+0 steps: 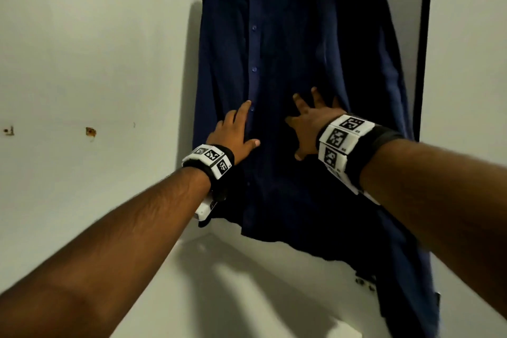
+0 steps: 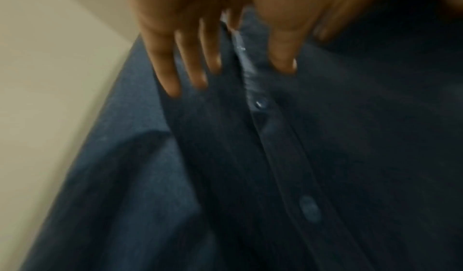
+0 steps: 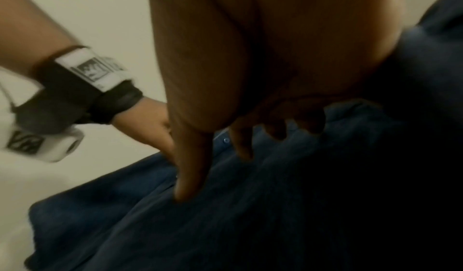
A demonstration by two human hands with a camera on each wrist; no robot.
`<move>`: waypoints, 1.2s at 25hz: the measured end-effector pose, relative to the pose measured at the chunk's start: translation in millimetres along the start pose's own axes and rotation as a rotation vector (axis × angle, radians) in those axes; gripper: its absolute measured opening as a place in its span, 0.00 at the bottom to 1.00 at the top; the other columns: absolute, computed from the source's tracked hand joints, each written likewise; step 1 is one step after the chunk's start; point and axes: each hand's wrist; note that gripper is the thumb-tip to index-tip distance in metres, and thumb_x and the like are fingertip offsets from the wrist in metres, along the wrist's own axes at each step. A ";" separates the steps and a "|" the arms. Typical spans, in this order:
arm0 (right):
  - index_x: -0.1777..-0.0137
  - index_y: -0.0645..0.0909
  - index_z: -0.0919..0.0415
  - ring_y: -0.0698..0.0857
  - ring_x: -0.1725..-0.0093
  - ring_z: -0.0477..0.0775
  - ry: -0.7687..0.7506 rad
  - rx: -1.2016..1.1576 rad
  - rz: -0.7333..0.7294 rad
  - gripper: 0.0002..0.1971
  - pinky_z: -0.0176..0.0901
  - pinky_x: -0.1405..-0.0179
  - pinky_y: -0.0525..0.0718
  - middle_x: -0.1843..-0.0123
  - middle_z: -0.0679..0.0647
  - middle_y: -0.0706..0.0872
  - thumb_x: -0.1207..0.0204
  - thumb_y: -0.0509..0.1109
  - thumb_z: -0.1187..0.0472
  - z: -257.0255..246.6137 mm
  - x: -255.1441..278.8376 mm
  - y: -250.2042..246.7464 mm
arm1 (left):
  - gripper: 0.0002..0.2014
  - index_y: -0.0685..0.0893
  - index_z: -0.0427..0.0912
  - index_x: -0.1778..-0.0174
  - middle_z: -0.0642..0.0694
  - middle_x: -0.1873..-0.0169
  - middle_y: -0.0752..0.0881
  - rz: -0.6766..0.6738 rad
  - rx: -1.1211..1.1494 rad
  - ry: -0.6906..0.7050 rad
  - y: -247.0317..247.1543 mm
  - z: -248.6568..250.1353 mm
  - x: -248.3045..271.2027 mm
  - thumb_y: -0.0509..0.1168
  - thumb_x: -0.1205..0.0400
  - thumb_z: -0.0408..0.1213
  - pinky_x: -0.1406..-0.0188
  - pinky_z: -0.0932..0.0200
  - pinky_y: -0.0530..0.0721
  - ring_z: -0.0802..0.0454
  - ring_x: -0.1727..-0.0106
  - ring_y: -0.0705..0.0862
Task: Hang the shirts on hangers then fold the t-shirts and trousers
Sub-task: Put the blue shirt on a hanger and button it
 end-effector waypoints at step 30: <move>0.24 0.72 0.61 0.72 0.24 0.65 0.201 -0.278 -0.242 0.23 0.57 0.24 0.67 0.25 0.63 0.75 0.18 0.64 0.60 209.1 594.2 304.8 | 0.21 0.72 0.53 0.25 0.50 0.29 0.77 -0.925 0.130 0.874 165.5 515.7 385.2 0.57 0.15 0.48 0.36 0.48 0.78 0.46 0.31 0.76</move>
Point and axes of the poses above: each hand's wrist, its own x-axis away from the middle knuckle, its own y-axis out of the palm, z = x × y
